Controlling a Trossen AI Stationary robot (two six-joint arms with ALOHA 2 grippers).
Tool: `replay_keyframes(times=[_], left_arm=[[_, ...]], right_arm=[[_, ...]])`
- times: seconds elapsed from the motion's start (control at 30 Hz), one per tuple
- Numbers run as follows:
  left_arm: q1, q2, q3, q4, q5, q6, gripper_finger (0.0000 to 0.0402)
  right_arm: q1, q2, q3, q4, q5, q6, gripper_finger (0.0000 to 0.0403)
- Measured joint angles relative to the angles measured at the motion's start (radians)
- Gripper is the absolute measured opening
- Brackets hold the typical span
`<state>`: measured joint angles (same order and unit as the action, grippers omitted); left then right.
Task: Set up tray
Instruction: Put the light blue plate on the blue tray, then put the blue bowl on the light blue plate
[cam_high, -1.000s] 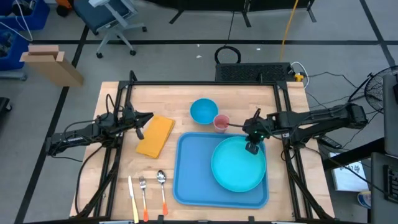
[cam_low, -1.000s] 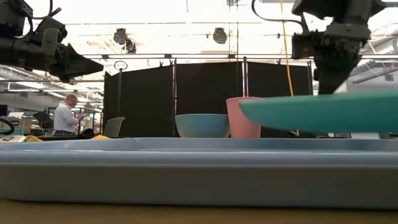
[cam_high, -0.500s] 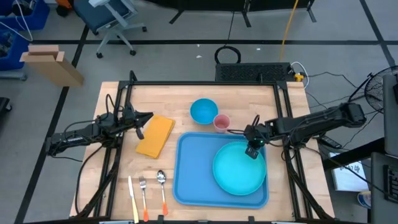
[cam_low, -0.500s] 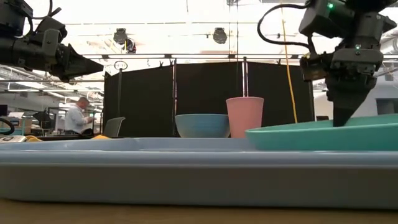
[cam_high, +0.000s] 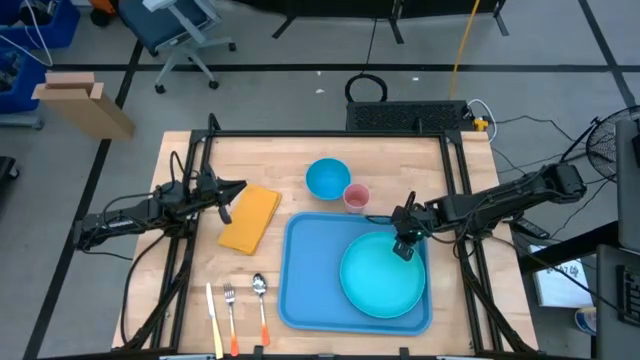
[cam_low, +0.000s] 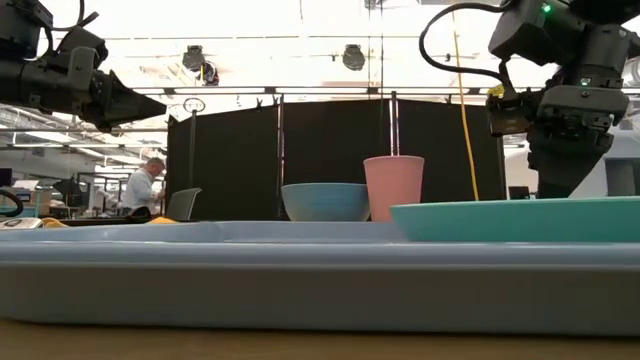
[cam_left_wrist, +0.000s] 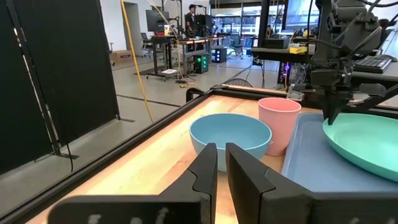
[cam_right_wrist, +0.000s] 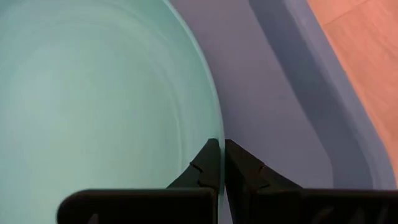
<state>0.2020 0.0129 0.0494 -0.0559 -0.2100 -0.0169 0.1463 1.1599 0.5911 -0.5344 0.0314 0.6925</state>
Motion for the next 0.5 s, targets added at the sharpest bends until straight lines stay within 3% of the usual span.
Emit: replay_keyframes(times=[0.17,0.5], left_arm=[[0.000,0.000,0.000,0.000,0.000,-0.018,0.0037],[0.000,0.000,0.000,0.004,0.002,-0.041,0.0037]], right_arm=[[0.000,0.000,0.000,0.018,-0.028,0.005,0.0014],[0.000,-0.006,-0.001,0.015,-0.034,0.047,0.0095]])
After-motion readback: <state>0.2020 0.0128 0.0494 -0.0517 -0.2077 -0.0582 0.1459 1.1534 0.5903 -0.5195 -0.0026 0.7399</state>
